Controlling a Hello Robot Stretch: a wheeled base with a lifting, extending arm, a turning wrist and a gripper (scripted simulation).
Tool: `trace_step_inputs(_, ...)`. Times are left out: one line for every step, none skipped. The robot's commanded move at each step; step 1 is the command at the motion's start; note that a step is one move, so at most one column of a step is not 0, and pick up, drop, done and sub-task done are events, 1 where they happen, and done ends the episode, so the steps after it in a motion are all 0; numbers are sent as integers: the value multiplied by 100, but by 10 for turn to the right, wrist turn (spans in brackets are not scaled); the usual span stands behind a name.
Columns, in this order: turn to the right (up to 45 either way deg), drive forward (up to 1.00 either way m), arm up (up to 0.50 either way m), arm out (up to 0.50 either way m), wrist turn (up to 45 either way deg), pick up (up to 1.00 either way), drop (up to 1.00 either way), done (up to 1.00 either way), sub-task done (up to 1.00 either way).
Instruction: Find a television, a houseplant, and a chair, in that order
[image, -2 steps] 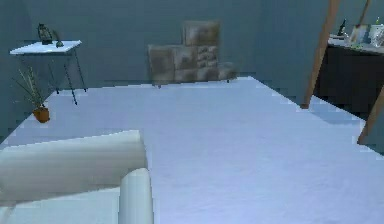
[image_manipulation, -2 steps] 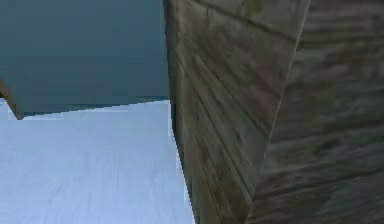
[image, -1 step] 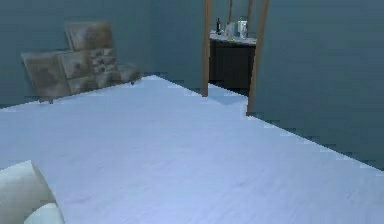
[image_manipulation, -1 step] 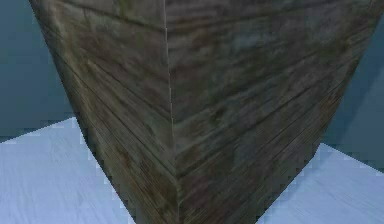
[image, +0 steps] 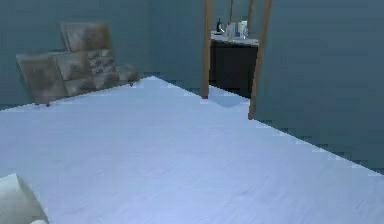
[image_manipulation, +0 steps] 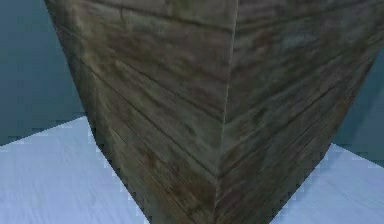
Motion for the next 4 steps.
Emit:
trace_step_inputs(210,0,0,0,0,0,0,0,0)
trace_step_inputs(0,30,0,0,0,0,0,0,0)
trace_step_inputs(-450,0,0,0,0,0,0,0,0)
trace_step_inputs(-60,0,0,0,0,0,0,0,0)
